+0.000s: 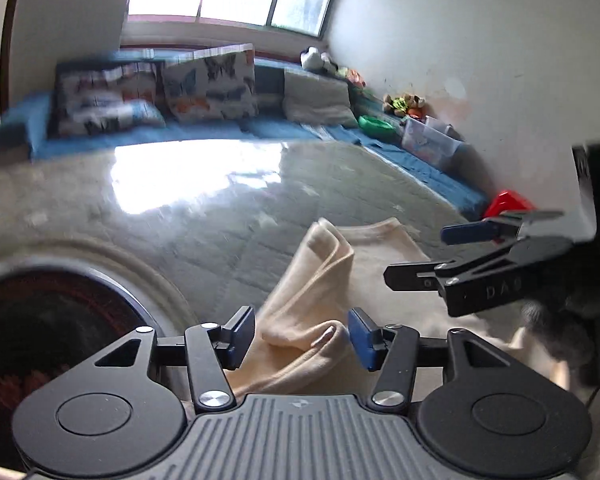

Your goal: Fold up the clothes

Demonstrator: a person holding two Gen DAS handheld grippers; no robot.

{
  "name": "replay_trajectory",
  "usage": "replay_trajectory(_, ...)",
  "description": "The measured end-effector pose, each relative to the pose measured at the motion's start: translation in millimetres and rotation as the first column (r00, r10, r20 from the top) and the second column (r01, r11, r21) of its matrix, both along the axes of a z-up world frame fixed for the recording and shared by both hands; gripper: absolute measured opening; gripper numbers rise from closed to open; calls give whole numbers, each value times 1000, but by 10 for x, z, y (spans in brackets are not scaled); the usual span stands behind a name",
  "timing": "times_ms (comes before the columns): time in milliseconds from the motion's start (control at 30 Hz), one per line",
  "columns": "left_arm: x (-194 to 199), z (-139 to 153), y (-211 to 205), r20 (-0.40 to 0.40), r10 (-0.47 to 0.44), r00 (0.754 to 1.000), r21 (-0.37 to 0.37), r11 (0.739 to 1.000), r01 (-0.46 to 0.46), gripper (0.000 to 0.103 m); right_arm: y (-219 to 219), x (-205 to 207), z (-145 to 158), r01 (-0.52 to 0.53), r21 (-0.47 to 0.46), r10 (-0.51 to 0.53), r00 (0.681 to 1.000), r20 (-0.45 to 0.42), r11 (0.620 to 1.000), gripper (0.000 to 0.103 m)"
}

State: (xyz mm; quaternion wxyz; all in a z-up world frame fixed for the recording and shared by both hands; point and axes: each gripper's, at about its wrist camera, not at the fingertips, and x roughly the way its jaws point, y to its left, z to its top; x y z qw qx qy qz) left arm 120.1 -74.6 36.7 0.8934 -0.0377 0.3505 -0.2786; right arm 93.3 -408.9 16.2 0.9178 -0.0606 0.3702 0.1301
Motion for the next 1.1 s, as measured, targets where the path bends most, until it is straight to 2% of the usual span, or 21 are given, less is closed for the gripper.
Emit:
replay_trajectory(100, 20, -27, -24, -37, -5, 999, -3, 1000, 5, 56, -44, -42, -25, 7, 1, -7, 1000, -6, 1000, 103)
replay_trajectory(200, 18, -55, 16, -71, 21, 997, -22, 1000, -22, 62, -87, -87, -50, 16, 0, -16, 1000, -13, 1000, 103)
replay_trajectory(267, 17, -62, 53, -94, 25, 995, -42, 999, -29, 62, -124, -131, -67, 19, 1, -19, 1000, -17, 1000, 103)
replay_trajectory(367, 29, -57, 40, -87, 24, 996, -55, 998, -29, 60, -158, -181, -91, 24, -2, -25, 999, -23, 1000, 103)
replay_trajectory(433, 47, -62, -7, -79, 18, 997, -47, 999, -22, 47, -182, -211, -110, 33, 1, -33, 999, -30, 999, 103)
replay_trajectory(467, 60, -65, -30, -71, 21, 997, -31, 999, -23, 27, -191, -223, -117, 38, 2, -38, 999, -33, 999, 103)
replay_trajectory(500, 77, -69, -39, -58, 27, 998, -20, 999, -29, 18, -196, -232, -117, 40, 3, -40, 999, -33, 999, 103)
replay_trajectory(567, 111, -72, -51, -30, 43, 999, 2, 999, -43, 12, -211, -258, -108, 43, 6, -43, 999, -32, 999, 103)
replay_trajectory(667, 183, -2, 27, 50, 92, 995, 42, 995, -94, 10, -238, -281, -97, 45, 6, -45, 998, -32, 999, 103)
replay_trajectory(733, 258, 37, 88, 118, 148, 982, 94, 983, -159, 10, -260, -281, -108, 49, 5, -49, 998, -35, 999, 103)
replay_trajectory(867, 532, 33, 288, 158, 237, 959, 144, 955, -260, 10, -302, -282, -143, 63, 13, -63, 997, -44, 998, 103)
replay_trajectory(1100, 893, -175, 481, 144, 308, 941, 234, 913, -334, 10, -282, -362, -148, 37, 40, -35, 999, -40, 999, 103)
